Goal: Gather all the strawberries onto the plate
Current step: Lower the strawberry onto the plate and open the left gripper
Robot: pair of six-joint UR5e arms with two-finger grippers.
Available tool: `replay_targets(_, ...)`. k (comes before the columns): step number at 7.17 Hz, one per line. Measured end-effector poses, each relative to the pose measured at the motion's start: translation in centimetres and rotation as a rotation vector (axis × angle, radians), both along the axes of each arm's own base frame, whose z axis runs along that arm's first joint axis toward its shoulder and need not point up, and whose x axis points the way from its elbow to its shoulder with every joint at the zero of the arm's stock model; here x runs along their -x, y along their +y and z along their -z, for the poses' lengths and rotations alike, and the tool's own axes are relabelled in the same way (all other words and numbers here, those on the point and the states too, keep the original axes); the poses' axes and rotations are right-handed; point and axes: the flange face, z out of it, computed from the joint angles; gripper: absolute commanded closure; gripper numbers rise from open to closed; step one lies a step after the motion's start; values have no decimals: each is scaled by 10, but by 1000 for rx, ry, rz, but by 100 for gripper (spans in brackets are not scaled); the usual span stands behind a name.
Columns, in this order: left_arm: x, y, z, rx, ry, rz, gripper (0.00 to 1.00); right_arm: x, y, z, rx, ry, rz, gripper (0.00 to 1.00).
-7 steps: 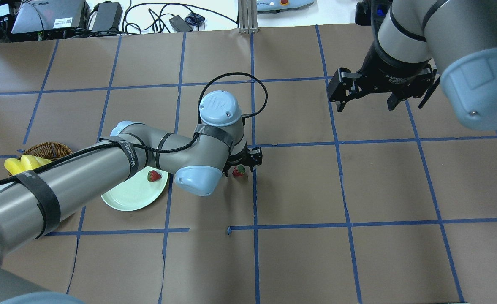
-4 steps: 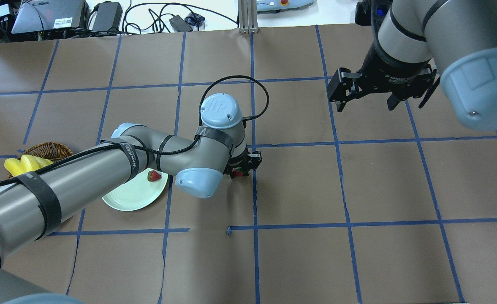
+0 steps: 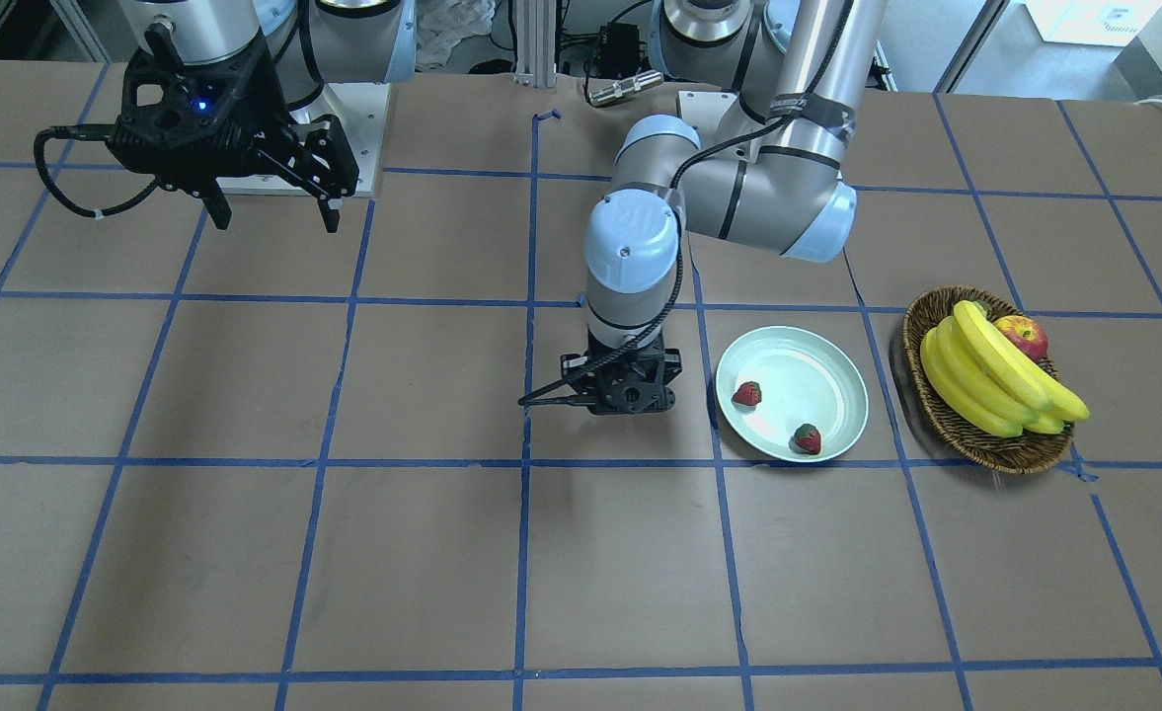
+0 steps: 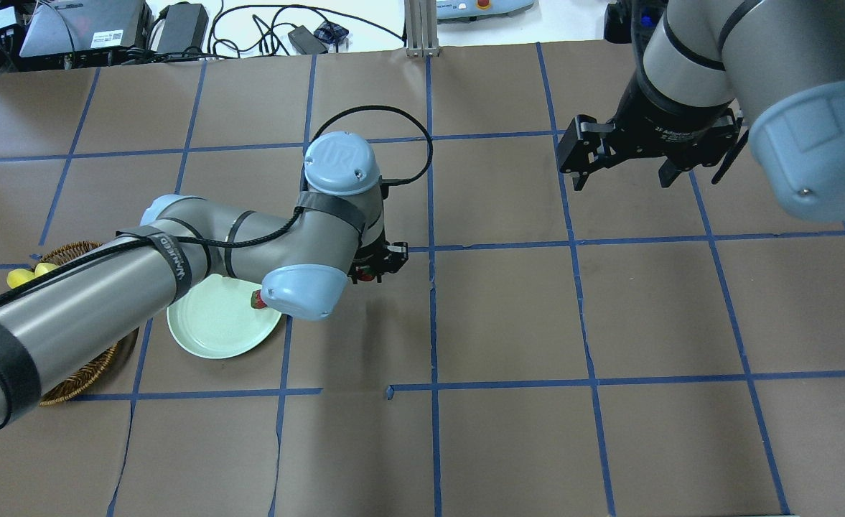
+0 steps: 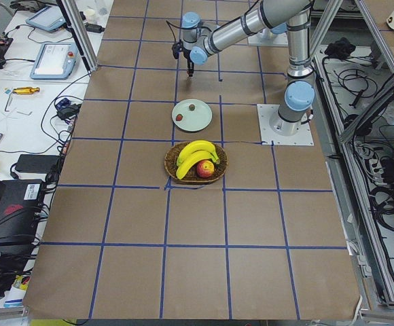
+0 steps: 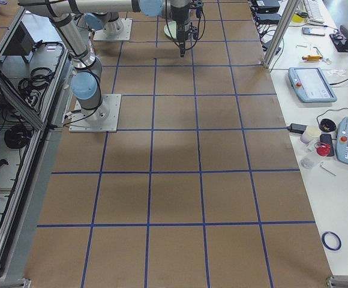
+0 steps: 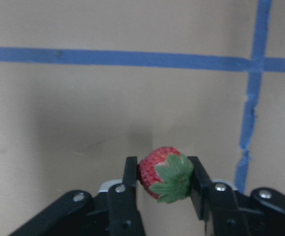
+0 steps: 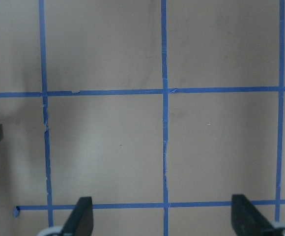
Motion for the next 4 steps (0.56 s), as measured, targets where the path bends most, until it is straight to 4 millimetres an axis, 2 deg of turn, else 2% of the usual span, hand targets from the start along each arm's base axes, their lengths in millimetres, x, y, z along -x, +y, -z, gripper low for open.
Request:
replay_targets(1,-38,-3,-9,-47,-39,25,92,0,0,0,0,0,0,0)
replay_targets(3,-123,2,-9,-139,-85,77,88,0,0,0,2,0,0,0)
replay_targets(4,-156,5,-4,-169,-80,82,67,0,0,0,2,0,0,0)
